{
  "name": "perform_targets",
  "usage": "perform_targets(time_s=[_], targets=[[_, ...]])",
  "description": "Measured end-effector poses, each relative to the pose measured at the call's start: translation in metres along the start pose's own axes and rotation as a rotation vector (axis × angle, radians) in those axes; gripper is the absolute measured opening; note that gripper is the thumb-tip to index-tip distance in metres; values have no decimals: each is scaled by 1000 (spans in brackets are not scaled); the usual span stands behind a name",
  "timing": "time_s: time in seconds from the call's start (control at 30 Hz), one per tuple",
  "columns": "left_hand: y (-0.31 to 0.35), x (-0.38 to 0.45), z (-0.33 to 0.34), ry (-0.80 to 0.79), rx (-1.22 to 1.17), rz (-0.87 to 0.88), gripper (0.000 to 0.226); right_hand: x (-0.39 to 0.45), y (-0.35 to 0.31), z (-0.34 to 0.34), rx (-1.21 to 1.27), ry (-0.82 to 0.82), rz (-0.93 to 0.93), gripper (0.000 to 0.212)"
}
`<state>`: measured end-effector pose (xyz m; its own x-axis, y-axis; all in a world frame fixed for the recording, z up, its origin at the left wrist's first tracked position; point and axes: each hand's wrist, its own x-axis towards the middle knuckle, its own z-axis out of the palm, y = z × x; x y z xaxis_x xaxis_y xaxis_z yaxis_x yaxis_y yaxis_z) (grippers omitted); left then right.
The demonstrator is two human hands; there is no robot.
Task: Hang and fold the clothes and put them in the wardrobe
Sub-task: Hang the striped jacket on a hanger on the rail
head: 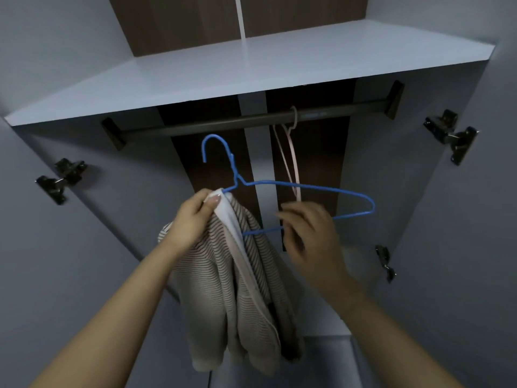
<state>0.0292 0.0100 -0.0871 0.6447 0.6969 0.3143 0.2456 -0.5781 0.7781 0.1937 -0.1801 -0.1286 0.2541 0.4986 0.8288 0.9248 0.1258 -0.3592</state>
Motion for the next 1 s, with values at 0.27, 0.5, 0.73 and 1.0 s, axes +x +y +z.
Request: perform_targets(time_s=[0.27, 0.5, 0.73, 1.0], targets=[[6, -17, -59, 98, -503, -165, 26, -113, 23, 77, 354, -682, 772, 68], [20, -46, -105, 117, -564, -185, 33, -107, 3, 179, 875, -971, 1353, 48], [9, -65, -142, 296, -580, -234, 32, -127, -34, 192, 728, -1477, 1133, 27], [2, -83, -146, 269, -593, -313, 37, -95, -57, 209, 587, -1137, 702, 78]])
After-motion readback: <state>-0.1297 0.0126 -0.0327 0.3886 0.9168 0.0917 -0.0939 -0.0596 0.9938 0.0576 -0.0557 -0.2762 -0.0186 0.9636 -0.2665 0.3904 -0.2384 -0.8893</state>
